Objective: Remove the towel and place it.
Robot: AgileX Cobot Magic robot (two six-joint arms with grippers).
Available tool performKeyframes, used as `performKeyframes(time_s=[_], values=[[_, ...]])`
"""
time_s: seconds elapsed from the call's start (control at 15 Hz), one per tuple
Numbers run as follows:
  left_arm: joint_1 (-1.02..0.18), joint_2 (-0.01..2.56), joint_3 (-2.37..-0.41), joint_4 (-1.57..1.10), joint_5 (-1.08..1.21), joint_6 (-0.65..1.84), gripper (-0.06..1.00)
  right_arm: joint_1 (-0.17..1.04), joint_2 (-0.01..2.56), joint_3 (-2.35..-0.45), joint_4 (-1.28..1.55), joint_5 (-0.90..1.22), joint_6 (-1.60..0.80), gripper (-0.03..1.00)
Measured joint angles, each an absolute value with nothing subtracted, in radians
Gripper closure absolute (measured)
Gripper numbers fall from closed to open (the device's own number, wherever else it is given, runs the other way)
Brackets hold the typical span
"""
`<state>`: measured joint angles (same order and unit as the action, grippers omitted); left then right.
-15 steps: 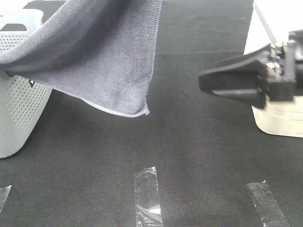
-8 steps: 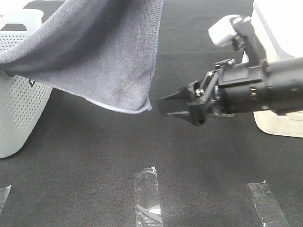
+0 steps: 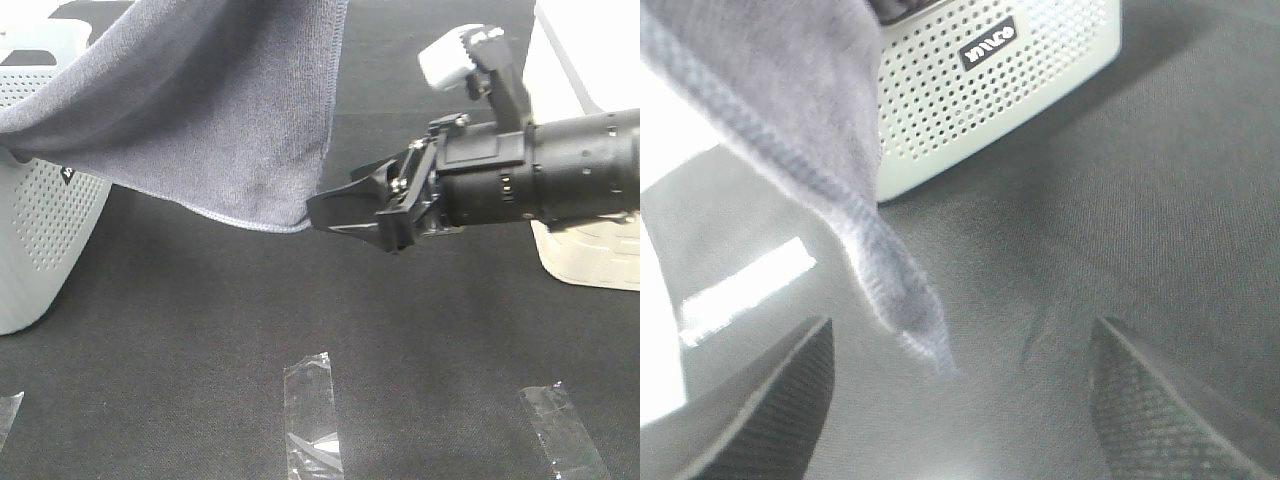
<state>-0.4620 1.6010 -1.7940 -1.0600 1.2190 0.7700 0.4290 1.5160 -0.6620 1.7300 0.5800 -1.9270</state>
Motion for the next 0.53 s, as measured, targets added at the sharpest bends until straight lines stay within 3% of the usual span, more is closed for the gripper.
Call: performKeyframes(time_s=[0.27,0.53], values=[[-0.462,1.601,-1.794,-1.062,1.221,0.770,0.94,0.429,1.634,-0.719,1.734,0.619,-1.948,0.31],[-0.462,1.601,-1.794,-1.066,1.221,0.770,0.94,0.429,1.639,-0.722,1.734,0.722,-1.947,0.42]])
